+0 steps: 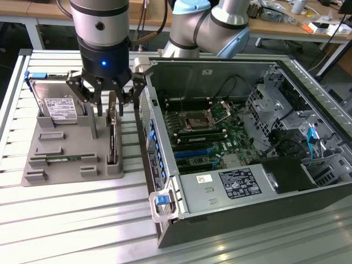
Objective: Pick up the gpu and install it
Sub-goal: 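Pick up the gpu and move the gpu toward the slot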
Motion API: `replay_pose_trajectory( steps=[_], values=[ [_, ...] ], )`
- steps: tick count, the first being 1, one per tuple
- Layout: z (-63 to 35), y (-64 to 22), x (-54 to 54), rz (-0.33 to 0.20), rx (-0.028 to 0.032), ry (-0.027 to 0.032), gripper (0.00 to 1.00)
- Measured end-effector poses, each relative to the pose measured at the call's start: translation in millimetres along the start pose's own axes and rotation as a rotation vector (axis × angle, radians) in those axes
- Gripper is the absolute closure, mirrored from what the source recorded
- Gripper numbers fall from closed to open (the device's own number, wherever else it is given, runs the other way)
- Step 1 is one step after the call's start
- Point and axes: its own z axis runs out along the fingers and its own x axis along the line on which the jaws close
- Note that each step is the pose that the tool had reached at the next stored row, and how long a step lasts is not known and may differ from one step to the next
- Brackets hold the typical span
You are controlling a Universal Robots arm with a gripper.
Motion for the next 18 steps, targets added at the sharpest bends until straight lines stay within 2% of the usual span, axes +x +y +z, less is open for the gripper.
replay_pose_trajectory(
  steps=[18],
  values=[
    [9.7, -0.4, 0.9, 0.0, 0.0, 0.0, 0.52]
  ],
)
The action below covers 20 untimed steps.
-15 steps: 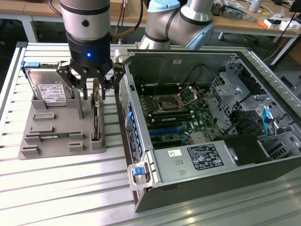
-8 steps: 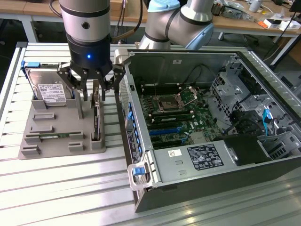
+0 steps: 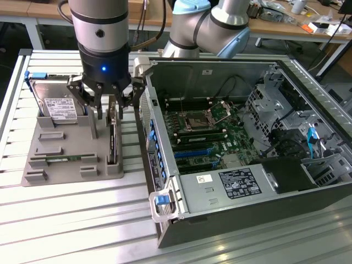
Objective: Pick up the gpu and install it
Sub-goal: 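Pick up the gpu and move the gpu toward the slot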
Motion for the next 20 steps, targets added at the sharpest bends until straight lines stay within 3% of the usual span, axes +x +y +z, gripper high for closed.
replay_pose_trajectory(
  steps=[20],
  values=[
    [9.3, -0.5, 1.6, 0.0, 0.0, 0.0, 0.52]
  ],
)
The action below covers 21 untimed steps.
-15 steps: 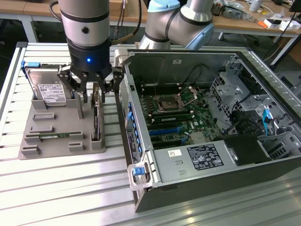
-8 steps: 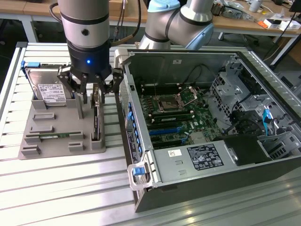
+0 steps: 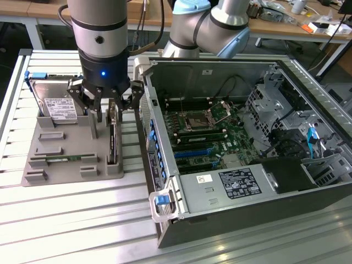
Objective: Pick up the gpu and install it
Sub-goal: 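Pick up the gpu and move the gpu toward the slot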
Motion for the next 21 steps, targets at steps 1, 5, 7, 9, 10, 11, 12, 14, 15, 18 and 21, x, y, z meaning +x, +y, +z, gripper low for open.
replay_pose_trajectory(
  steps=[1, 5, 7, 9, 10, 11, 12, 14, 15, 18, 21],
  values=[
    [0.5, 0.0, 0.1, 0.0, 0.0, 0.0, 0.52],
    [2.1, -0.1, 0.3, 0.0, 0.0, 0.0, 0.52],
    [3.1, -0.1, 0.4, 0.0, 0.0, 0.0001, 0.52],
    [4.2, -0.2, 0.4, 0.0, 0.0, 0.0, 0.52],
    [4.7, -0.2, 0.5, 0.0, 0.0, 0.0, 0.52],
    [5.5, -0.2, 0.5, 0.0, 0.0, 0.0, 0.52],
    [6.1, -0.3, 0.6, 0.0, 0.0, 0.0, 0.52],
    [6.9, -0.3, 0.6, 0.0, -0.0001, 0.0, 0.52],
    [7.2, -0.3, 0.6, 0.0, 0.0, 0.0, 0.52],
    [9.2, -0.4, 0.8, 0.0, 0.0, 0.0, 0.52],
    [13.0, -0.7, 0.9, 0.0, 0.0, 0.0, 0.52]
  ],
)
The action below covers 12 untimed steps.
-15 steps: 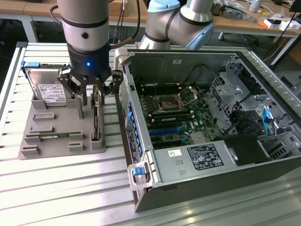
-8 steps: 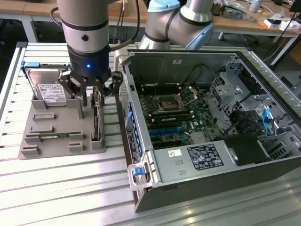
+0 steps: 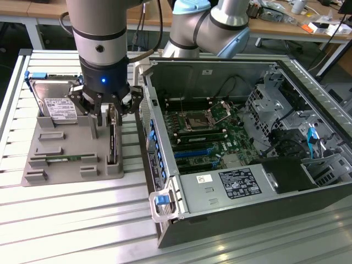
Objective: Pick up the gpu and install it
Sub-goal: 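Pick up the gpu and move the gpu toward the slot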
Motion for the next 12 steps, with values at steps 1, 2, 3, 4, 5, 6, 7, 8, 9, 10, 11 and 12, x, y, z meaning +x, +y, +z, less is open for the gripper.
replay_pose_trajectory(
  steps=[1, 2, 3, 4, 5, 6, 7, 8, 9, 10, 11, 12],
  values=[
    [1.5, -0.4, 0.0, 0.0, 0.0, -0.0001, 0.52],
    [3.8, -1.3, -0.1, 0.0, 0.0002, 0.0001, 0.52],
    [5.7, -2.2, -0.1, 0.0, 0.0, 0.0, 0.52],
    [10.0, -3.8, -0.1, 0.0, 0.0, 0.0, 0.52],
    [14.0, -4.6, -0.2, 0.0, 0.0, 0.0, 0.52],
    [17.2, -5.0, -0.7, 0.0, 0.0, 0.0, 0.52],
    [18.8, -5.0, -1.3, 0.0, 0.0001, -0.0001, 0.52],
    [20.4, -5.0, -1.7, 0.0, 0.0, -0.0001, 0.52],
    [21.4, -5.1, -1.8, 0.0, 0.0, 0.0, 0.52],
    [23.2, -5.5, -1.8, 0.0, 0.0001, 0.0, 0.52],
    [25.2, -6.1, -1.8, 0.0, 0.0001, 0.0, 0.52],
    [26.4, -6.5, -1.8, 0.0, 0.0001, 0.0, 0.52]
  ],
)
